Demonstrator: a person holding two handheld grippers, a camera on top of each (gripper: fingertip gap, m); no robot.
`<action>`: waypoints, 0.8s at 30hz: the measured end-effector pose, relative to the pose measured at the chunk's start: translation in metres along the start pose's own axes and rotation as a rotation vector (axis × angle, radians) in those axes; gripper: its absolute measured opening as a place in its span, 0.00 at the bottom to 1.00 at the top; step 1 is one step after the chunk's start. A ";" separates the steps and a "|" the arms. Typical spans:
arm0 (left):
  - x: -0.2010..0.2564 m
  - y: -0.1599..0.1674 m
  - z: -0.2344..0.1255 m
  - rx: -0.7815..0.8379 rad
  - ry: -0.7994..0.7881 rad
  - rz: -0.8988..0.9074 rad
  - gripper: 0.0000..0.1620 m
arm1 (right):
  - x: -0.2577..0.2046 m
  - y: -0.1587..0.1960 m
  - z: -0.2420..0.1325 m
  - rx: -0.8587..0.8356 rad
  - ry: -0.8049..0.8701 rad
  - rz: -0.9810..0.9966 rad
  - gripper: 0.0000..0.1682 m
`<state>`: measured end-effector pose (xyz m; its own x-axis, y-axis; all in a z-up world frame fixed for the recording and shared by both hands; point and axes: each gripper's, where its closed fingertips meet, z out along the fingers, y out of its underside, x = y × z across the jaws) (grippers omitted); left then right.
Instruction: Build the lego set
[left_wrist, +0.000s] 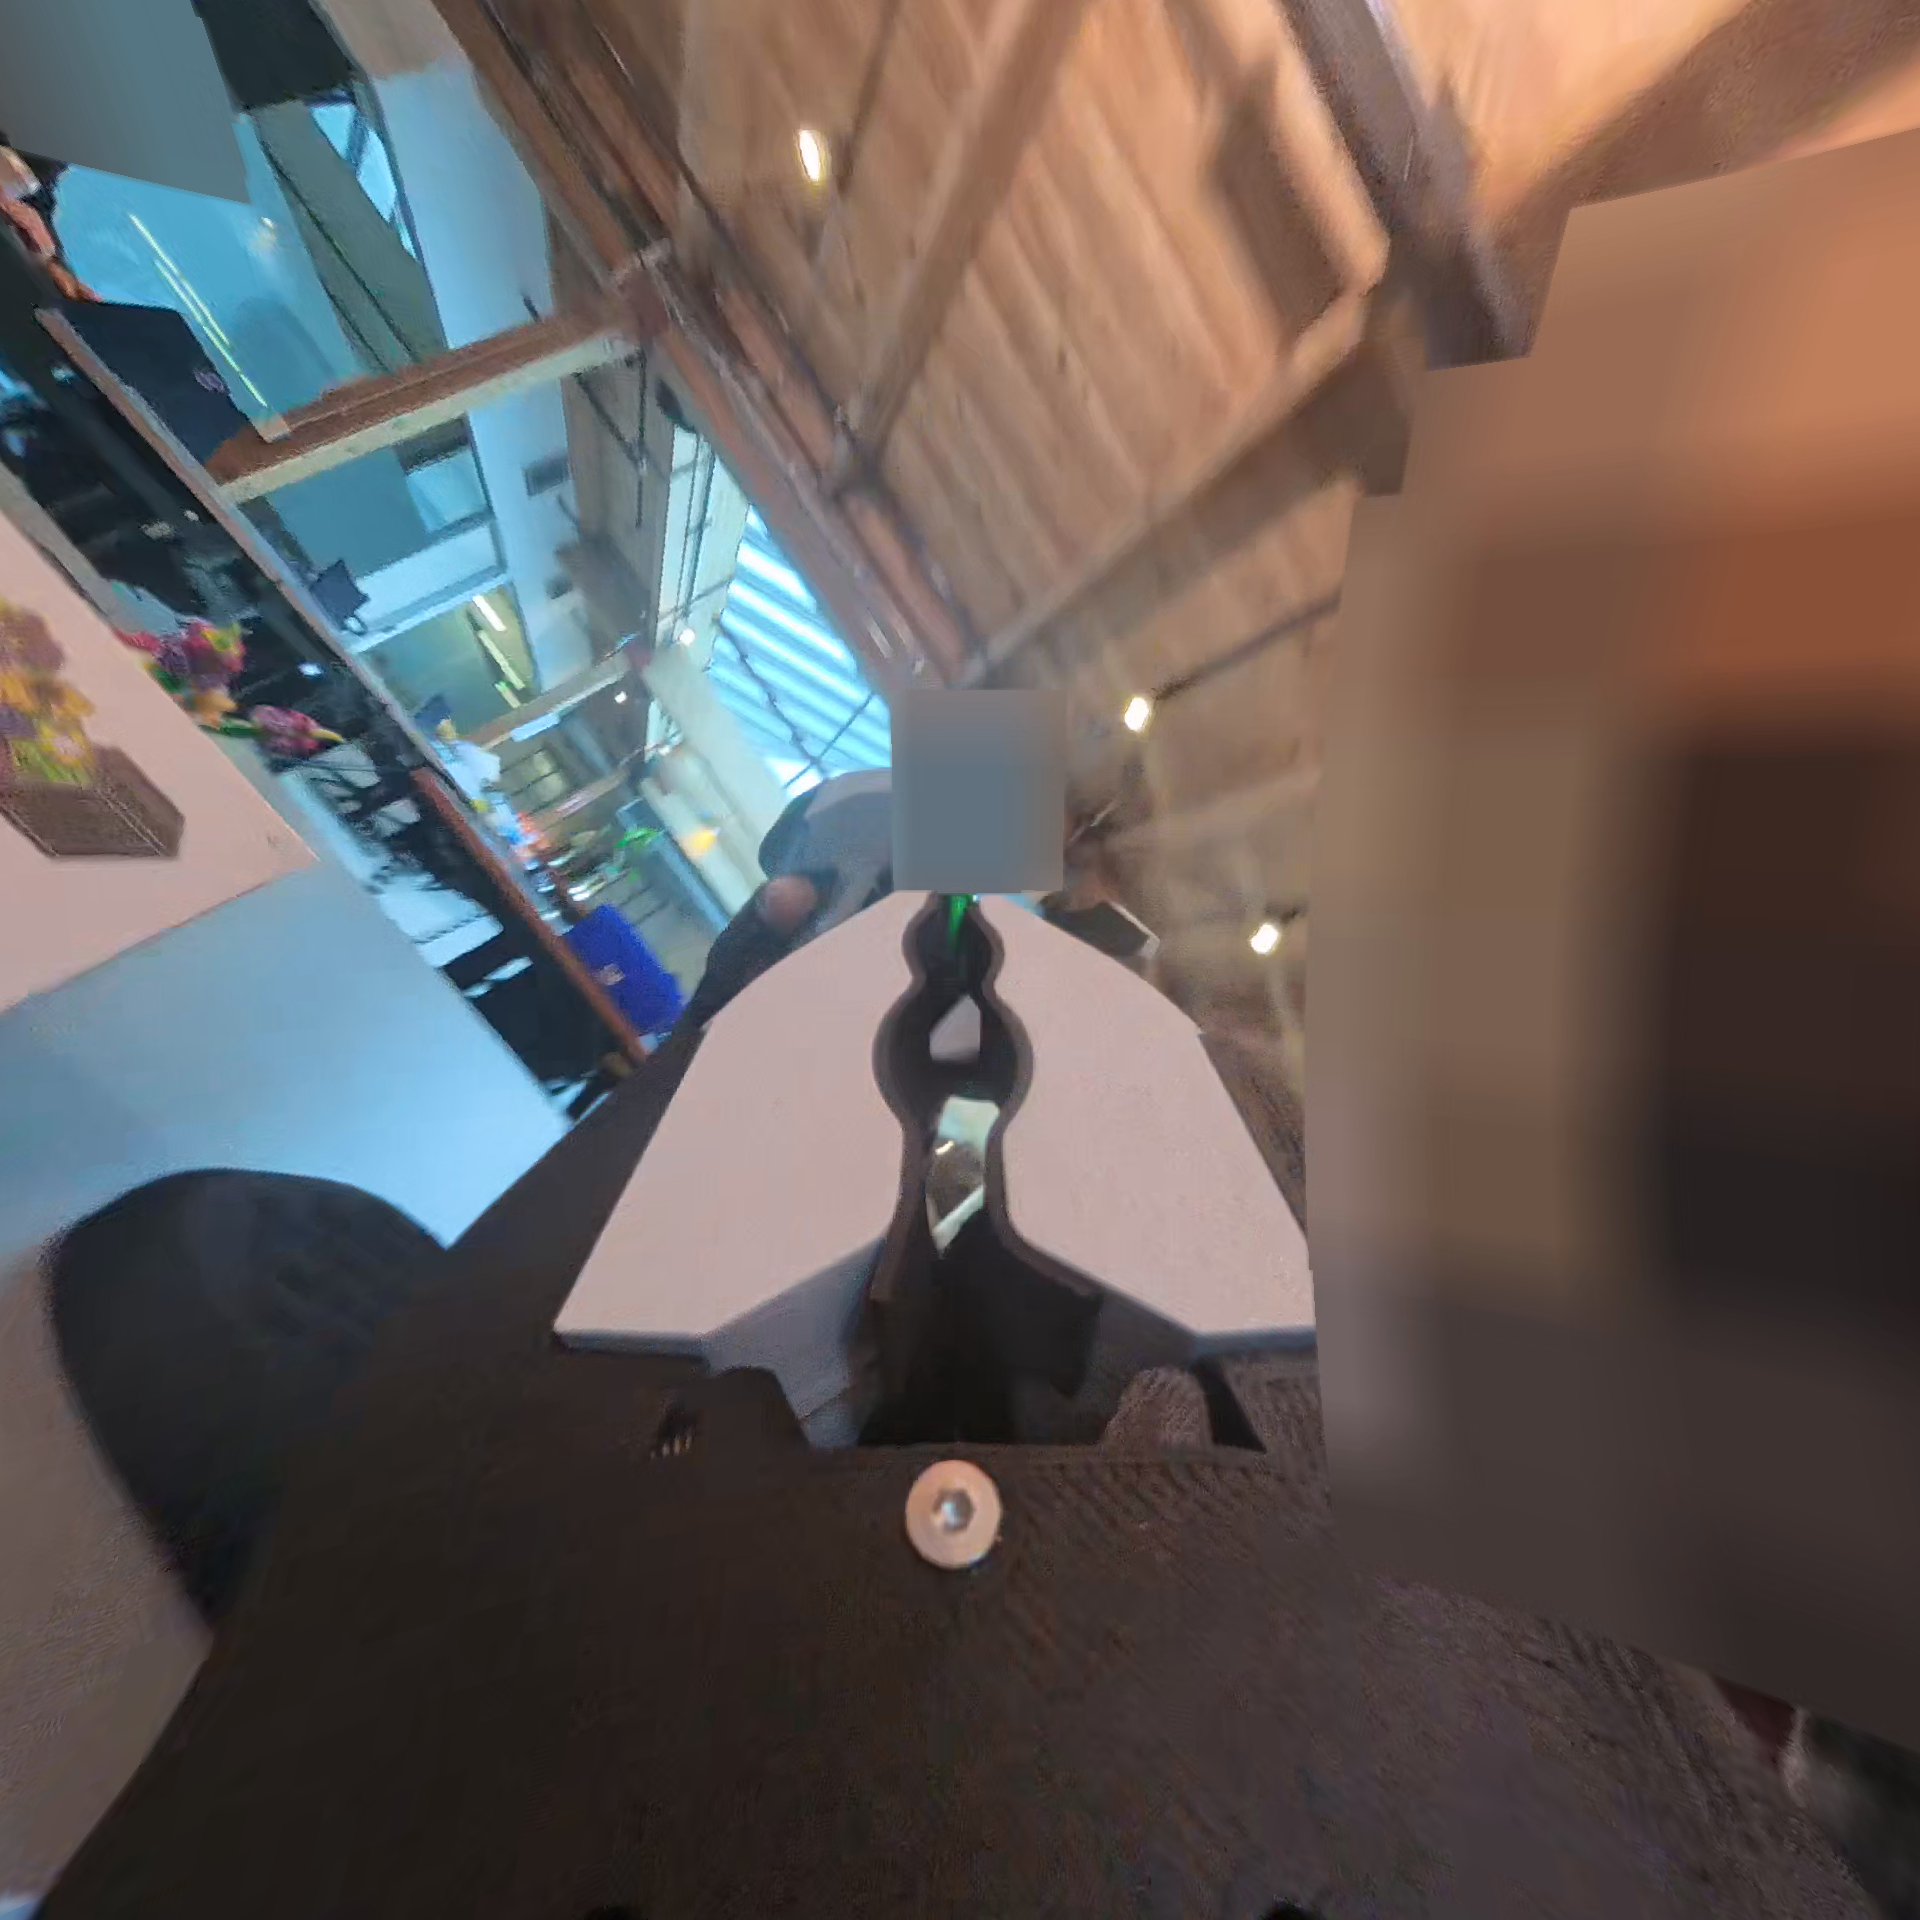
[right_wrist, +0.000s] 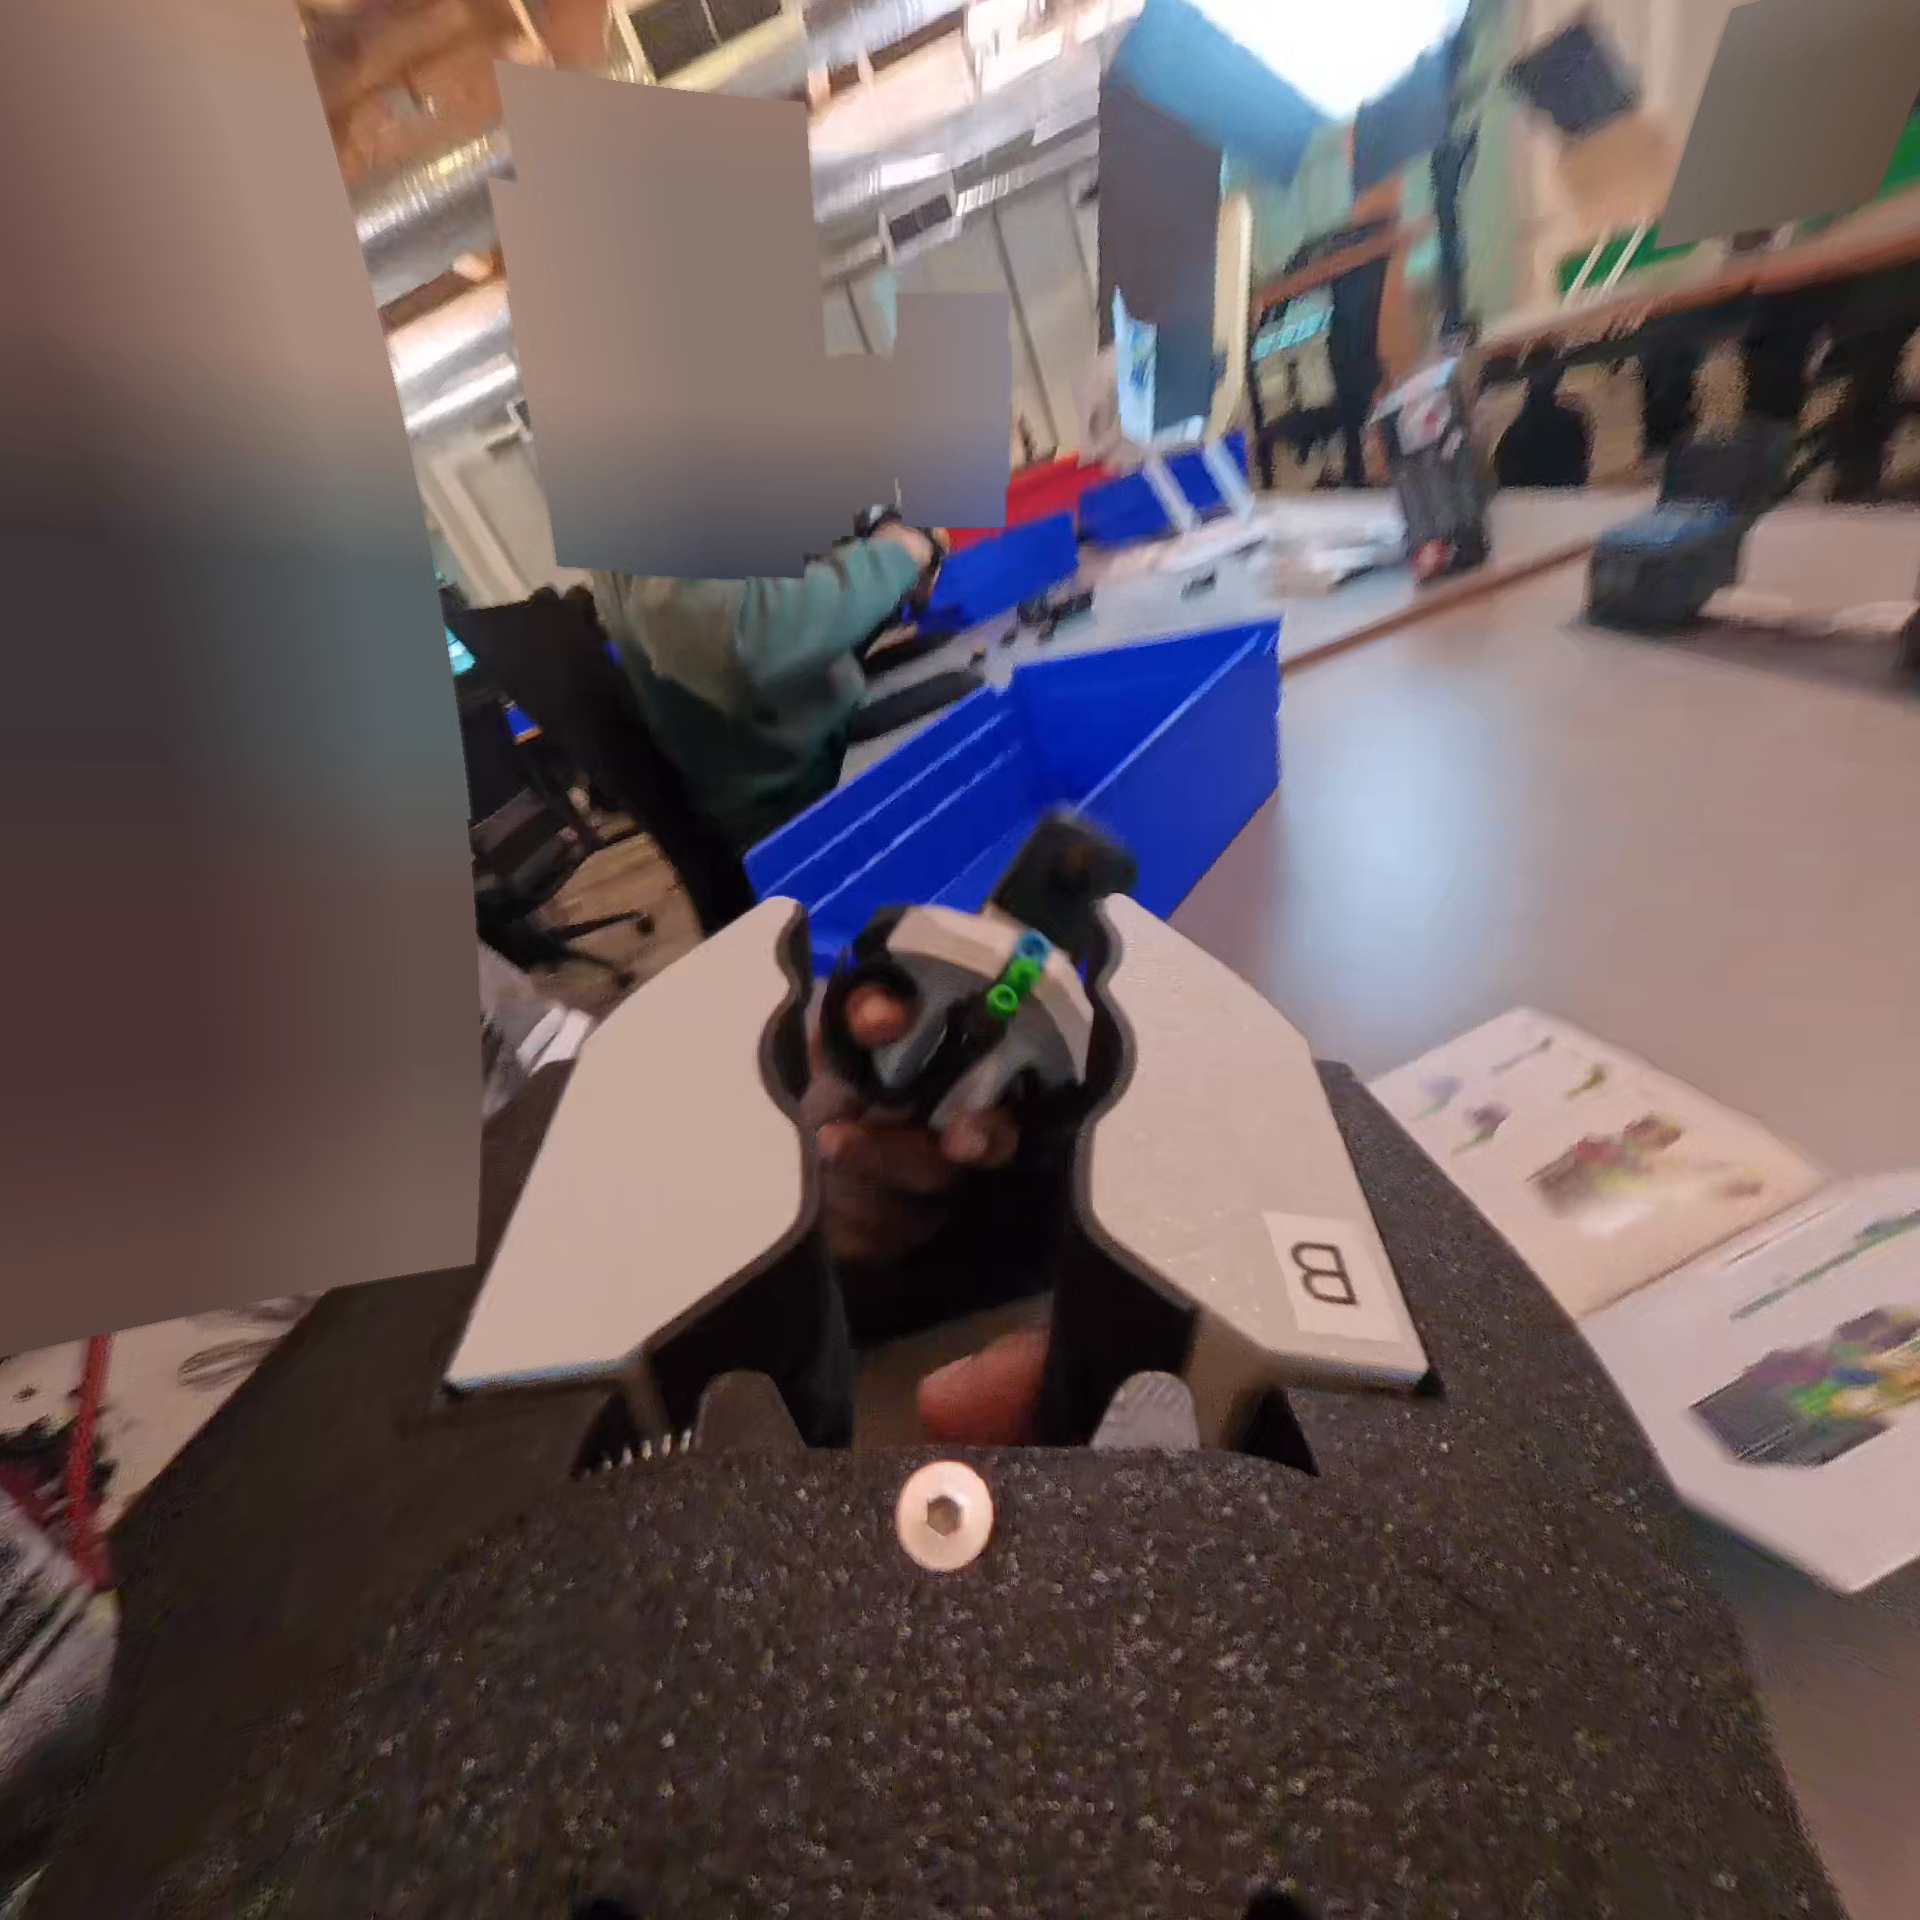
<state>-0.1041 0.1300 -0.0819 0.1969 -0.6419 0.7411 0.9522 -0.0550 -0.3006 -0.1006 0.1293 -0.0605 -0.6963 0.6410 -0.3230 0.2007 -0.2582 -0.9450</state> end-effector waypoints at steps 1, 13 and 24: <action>0.000 -0.002 0.001 0.040 0.013 -0.060 0.02 | 0.004 -0.004 -0.001 0.020 0.061 -0.094 0.33; 0.002 0.012 0.015 0.106 -0.041 -0.195 0.02 | 0.008 0.010 -0.009 -0.117 0.590 -1.064 0.22; 0.001 0.018 0.019 0.099 -0.047 -0.207 0.03 | 0.007 0.014 -0.013 -0.130 0.577 -1.022 0.16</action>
<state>-0.0822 0.1422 -0.0753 0.0030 -0.5885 0.8085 0.9911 -0.1055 -0.0805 -0.0931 0.1394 -0.0770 -0.1671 0.7478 0.6425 -0.1771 0.6183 -0.7657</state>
